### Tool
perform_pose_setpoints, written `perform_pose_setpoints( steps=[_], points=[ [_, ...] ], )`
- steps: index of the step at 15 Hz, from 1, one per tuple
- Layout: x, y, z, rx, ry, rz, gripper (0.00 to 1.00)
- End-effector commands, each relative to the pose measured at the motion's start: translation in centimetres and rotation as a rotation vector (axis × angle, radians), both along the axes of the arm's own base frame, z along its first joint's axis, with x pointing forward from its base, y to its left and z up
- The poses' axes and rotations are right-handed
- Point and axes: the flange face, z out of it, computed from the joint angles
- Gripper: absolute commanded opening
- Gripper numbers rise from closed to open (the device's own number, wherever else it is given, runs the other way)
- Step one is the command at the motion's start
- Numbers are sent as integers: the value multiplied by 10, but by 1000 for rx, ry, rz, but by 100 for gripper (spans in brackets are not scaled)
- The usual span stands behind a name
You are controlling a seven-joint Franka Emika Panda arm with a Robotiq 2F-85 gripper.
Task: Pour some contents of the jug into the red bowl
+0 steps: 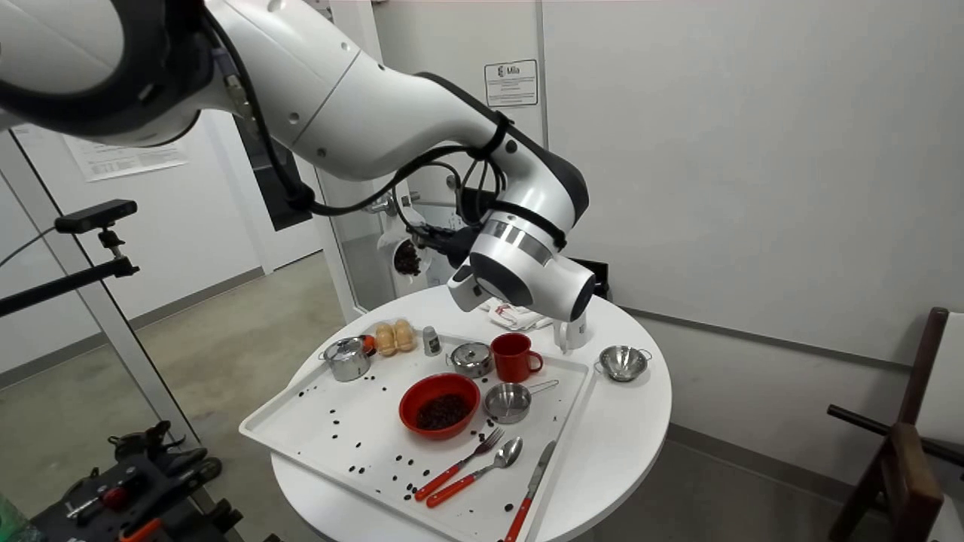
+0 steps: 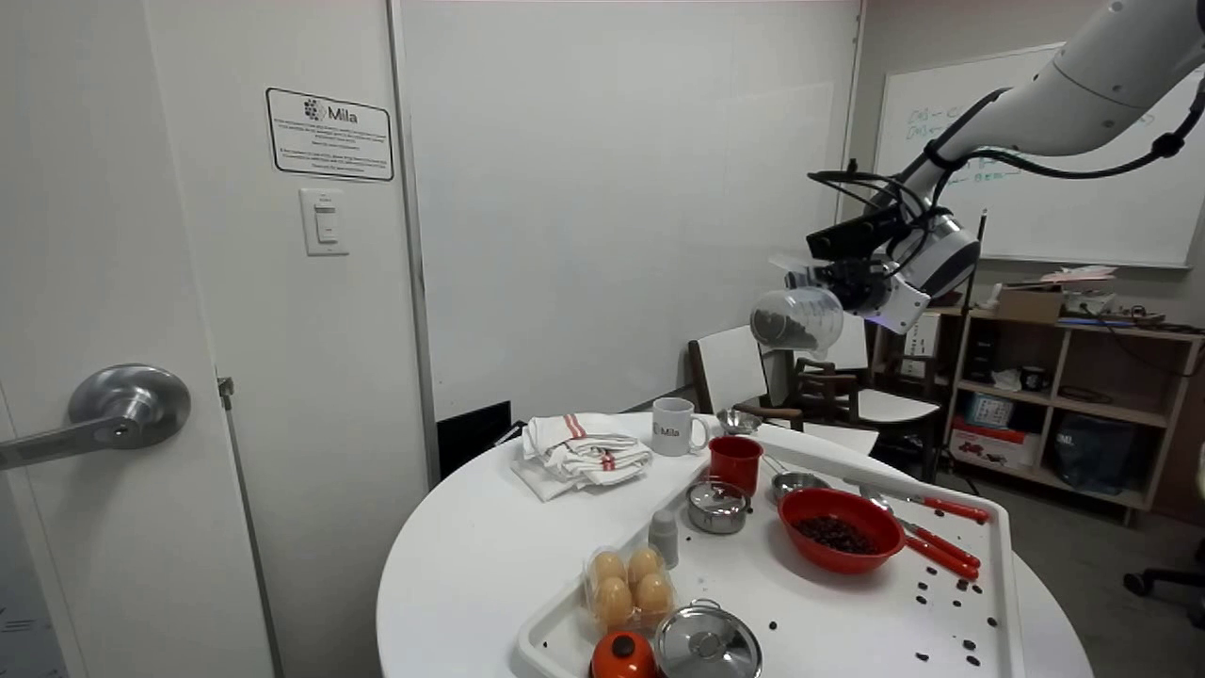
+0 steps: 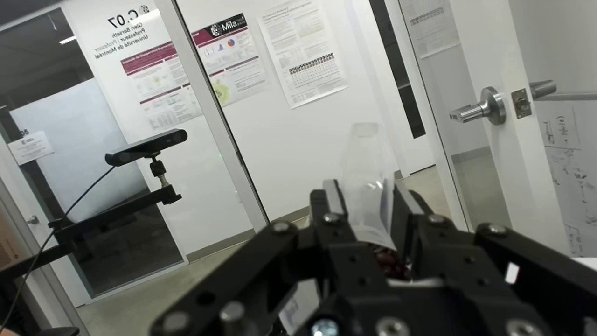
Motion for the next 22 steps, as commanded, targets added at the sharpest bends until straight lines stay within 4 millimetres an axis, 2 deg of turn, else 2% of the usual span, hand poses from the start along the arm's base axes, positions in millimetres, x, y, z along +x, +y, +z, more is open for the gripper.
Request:
perform_pose_setpoints(
  steps=[1, 15, 22],
  points=[
    [5, 0, 5, 76, -15, 21, 12],
    [7, 3, 6, 143, -34, 43, 12],
    [4, -10, 6, 32, 60, 73, 12]
  ],
)
